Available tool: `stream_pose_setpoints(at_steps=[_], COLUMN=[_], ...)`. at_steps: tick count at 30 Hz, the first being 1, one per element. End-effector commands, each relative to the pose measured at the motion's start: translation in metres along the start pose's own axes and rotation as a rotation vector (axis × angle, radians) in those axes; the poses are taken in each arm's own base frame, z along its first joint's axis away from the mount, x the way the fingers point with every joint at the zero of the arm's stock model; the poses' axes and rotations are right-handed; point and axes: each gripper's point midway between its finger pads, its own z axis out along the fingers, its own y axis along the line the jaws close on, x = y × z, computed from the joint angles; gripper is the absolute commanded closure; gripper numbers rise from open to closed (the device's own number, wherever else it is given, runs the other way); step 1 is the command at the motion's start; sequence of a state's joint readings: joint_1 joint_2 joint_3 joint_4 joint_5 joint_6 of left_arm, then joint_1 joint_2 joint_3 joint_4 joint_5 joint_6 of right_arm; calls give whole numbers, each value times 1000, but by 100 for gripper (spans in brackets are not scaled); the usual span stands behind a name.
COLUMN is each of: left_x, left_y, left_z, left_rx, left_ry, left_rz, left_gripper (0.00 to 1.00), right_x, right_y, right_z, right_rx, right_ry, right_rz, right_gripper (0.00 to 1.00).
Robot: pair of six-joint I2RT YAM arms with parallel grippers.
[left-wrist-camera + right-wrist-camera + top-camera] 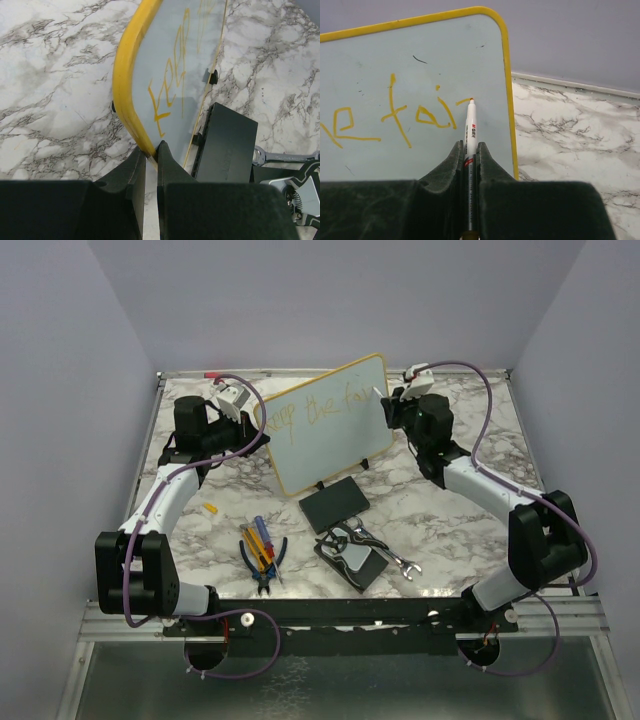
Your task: Write a sentence on the whiteboard
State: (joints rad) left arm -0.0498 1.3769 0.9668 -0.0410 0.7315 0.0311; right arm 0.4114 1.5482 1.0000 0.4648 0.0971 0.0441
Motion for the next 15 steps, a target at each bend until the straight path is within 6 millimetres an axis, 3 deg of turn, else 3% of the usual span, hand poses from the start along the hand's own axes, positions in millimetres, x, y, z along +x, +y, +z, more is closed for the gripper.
stream_pose_setpoints(at_steps=[1, 4, 10, 15], left_x=[29, 30, 29, 29], left_y=[5, 5, 5, 5], left_z=[2, 2, 2, 2], left_rx=[-30, -30, -30, -29], left_ry=[93, 93, 93, 93], left_rz=[-12, -14, -15, -14], left_gripper=[100, 100, 100, 100], right_x=[2, -1, -25, -41], right_y=[-4, -2, 0, 2], right_z=[7, 4, -13, -15], right_rx=[27, 19, -2, -14], right_ry=[13, -3, -73, -108], right_rz=[-5, -8, 5, 7], right_gripper=[99, 99, 99, 99])
